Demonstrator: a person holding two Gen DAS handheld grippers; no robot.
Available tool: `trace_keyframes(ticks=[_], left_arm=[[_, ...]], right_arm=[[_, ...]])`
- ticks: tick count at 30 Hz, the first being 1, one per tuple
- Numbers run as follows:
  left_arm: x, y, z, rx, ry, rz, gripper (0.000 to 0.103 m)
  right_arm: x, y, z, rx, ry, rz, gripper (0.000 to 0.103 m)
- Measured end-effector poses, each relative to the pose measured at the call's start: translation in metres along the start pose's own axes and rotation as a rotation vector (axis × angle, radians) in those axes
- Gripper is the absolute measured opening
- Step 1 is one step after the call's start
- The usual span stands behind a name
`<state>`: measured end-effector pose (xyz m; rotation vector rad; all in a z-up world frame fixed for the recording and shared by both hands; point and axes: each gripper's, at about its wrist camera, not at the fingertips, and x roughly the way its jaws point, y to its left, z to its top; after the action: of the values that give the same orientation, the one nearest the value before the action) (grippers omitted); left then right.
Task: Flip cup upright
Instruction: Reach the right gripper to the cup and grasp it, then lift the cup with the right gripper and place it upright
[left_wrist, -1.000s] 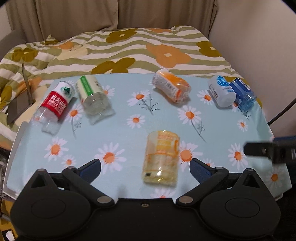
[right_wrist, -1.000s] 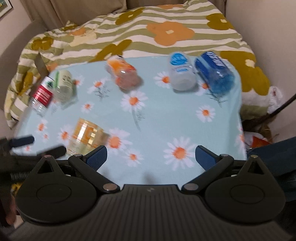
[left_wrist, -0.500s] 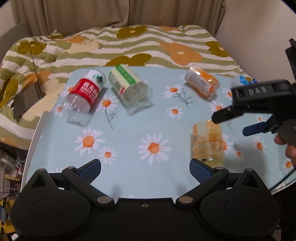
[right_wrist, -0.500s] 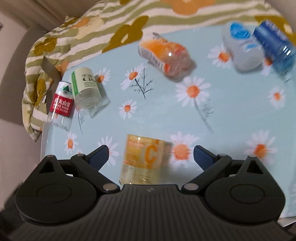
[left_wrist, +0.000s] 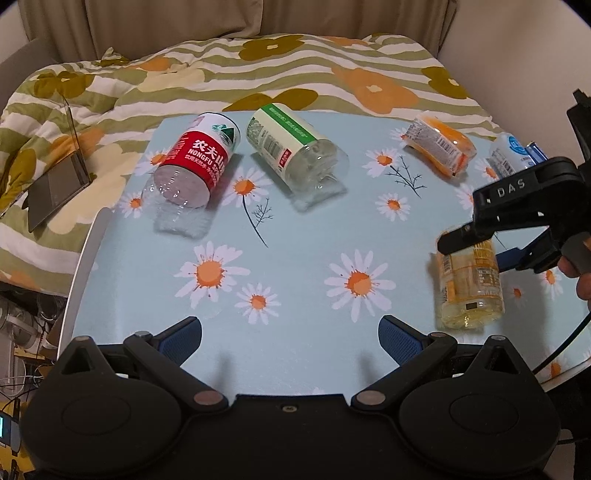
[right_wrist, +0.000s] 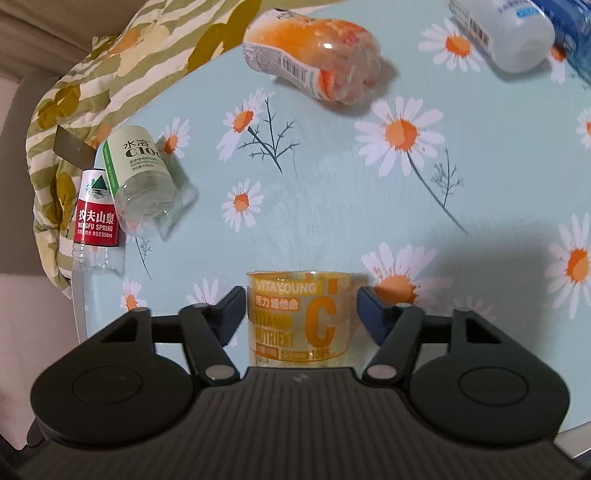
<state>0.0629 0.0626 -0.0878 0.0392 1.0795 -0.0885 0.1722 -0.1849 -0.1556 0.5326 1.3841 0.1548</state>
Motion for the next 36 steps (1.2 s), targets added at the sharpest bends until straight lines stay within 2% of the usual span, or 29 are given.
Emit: trace_keyframes(ticks=[9,13,16,18,21,25,30,33,36], left_arm=[[-0.001,0.001,0.002,-0.005,0.0,-0.002,0.103],[-0.005,0.0,0.004,-0.005,-0.008,-0.004,0.103],[-0.01,-0.001,0.007,-0.003,-0.02,-0.006,0.103],[-0.013,-0.002,0.008,0.002,-0.033,-0.003,0.103],[-0.015,-0.002,0.008,-0.001,-0.048,-0.008,0.103],[-0.012,-0.003,0.006,-0.008,-0.053,-0.02,0.103],[-0.007,-0.004,-0.003,0.018,-0.062,-0.006,0.103],[-0.002,-0.003,-0.009,0.025,-0.057,-0.003,0.103],[0.001,-0.002,-0.014,0.034,-0.054,-0.004,0.103]], right_arm=[[-0.005,0.005,-0.001,-0.023,-0.027,0.01,0.072],[-0.024,0.009,-0.002,-0.029,-0.065,0.043,0.071],[-0.047,0.014,-0.002,-0.046,-0.126,0.07,0.071],[-0.061,0.02,-0.007,-0.1,-0.218,0.052,0.072],[-0.068,0.027,-0.028,-0.194,-0.404,0.008,0.073],[-0.047,0.024,-0.054,-0.245,-0.583,0.01,0.073],[-0.021,0.023,-0.082,-0.324,-0.844,-0.061,0.073],[-0.008,0.025,-0.087,-0.332,-0.898,-0.096,0.073],[0.003,0.023,-0.09,-0.339,-0.899,-0.12,0.073]])
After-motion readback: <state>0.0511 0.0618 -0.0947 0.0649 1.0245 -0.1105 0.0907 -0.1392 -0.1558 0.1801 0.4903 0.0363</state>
